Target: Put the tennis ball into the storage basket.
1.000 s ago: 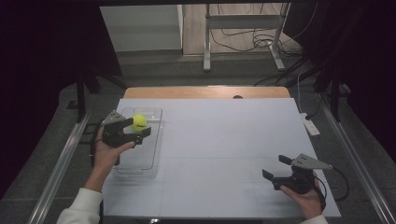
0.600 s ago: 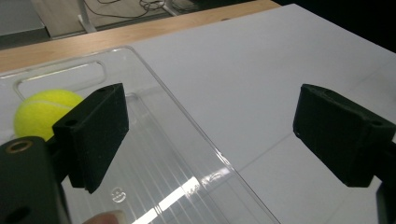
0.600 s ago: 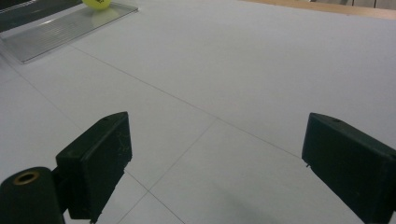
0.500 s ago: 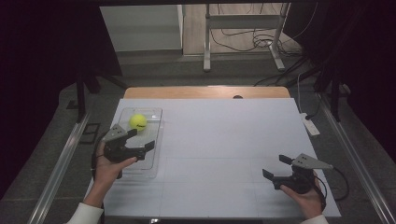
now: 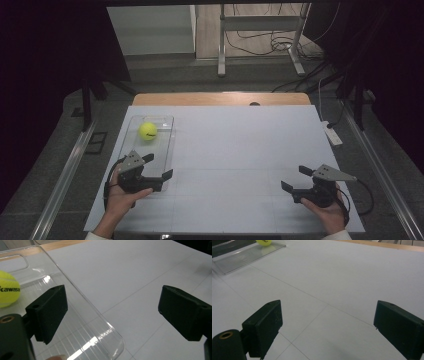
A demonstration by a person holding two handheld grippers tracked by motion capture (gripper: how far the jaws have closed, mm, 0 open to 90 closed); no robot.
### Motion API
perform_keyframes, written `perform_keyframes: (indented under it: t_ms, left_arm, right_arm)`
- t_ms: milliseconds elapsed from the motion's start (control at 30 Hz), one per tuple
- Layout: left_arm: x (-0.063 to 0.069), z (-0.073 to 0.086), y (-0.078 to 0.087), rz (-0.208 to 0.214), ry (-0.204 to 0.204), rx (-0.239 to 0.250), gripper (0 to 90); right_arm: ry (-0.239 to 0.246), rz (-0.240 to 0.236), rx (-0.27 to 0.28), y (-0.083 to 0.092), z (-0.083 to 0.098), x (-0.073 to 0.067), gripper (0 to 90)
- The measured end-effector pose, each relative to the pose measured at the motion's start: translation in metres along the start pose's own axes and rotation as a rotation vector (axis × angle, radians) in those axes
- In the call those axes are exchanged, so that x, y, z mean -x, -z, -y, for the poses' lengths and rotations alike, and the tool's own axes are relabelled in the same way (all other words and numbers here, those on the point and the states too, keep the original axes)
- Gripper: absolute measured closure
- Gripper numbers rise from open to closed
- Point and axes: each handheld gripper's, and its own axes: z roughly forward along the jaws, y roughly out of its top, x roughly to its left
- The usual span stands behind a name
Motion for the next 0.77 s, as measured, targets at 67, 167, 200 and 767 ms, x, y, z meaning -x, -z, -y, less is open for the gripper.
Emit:
perform_keyframes:
  t_ms: [67, 167, 200, 767]
  left_arm:
    - [0.004, 0.004, 0.000, -0.003, -0.014, -0.005, 10.1]
    - [0.008, 0.009, -0.001, 0.004, -0.015, -0.013, 9.9]
    - [0.009, 0.011, -0.001, 0.005, -0.017, -0.017, 10.0]
    - [0.011, 0.019, -0.004, 0.008, -0.025, -0.021, 10.0]
  right_arm:
    - [0.000, -0.001, 0.001, 0.000, 0.000, 0.000, 8.5]
    - [0.001, -0.003, 0.000, 0.000, 0.000, 0.000, 8.4]
    - [0.002, -0.004, 0.001, 0.000, 0.000, 0.000, 8.4]
    - [0.012, -0.009, 0.006, 0.000, -0.001, -0.001, 8.5]
